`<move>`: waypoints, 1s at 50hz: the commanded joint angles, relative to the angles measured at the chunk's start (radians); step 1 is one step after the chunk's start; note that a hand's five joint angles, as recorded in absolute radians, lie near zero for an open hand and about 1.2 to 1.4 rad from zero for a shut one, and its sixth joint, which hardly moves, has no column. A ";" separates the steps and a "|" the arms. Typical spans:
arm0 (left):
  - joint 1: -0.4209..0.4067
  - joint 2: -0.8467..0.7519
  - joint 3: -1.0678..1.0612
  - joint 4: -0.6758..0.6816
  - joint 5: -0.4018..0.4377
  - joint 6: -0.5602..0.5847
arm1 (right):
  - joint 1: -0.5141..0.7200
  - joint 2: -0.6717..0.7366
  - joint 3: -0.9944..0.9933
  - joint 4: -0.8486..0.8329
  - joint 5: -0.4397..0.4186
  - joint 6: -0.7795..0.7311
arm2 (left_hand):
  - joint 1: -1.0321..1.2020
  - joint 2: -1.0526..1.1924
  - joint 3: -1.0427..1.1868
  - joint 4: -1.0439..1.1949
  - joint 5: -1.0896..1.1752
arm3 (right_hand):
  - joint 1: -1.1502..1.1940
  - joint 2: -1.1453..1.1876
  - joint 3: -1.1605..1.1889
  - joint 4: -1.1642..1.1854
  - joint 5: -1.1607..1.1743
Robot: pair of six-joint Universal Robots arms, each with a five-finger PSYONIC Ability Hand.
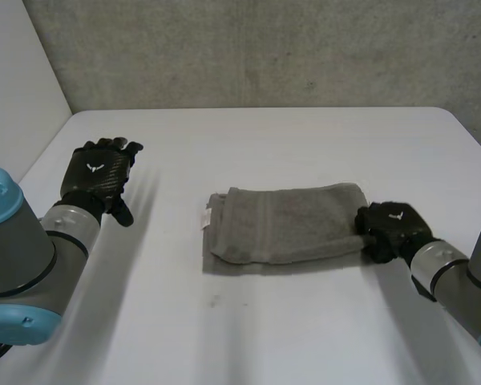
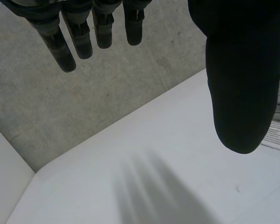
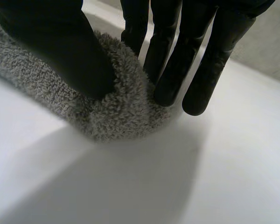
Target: Fold the laundry
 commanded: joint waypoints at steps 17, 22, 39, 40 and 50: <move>-0.031 0.011 -0.005 -0.005 -0.002 0.001 | 0.648 0.196 -0.359 0.059 0.122 -0.568 | 0.002 0.013 0.010 0.011 -0.008 | 0.479 0.240 0.219 0.207 0.267; -0.051 0.012 0.005 -0.011 -0.002 -0.005 | 0.647 0.178 -0.354 0.088 0.147 -0.546 | 0.011 0.021 0.019 0.020 0.001 | -0.123 -0.363 -0.383 -0.396 -0.335; -0.230 -0.036 0.327 -0.265 -0.018 -0.234 | 0.365 -0.175 -0.278 0.238 0.110 0.347 | 0.046 0.057 0.054 0.055 0.036 | -0.742 -0.982 -1.003 -1.015 -0.955; -0.244 -0.078 0.372 -0.305 -0.018 -0.283 | 0.330 -0.175 -0.285 0.280 0.077 0.406 | 0.046 0.057 0.054 0.055 0.036 | -0.742 -0.982 -1.003 -1.015 -0.955; -0.333 -0.359 0.625 -0.439 -0.080 -0.403 | 0.236 0.014 -0.423 0.371 -0.082 0.397 | 0.055 0.066 0.063 0.064 0.045 | -0.742 -0.982 -1.003 -1.015 -0.955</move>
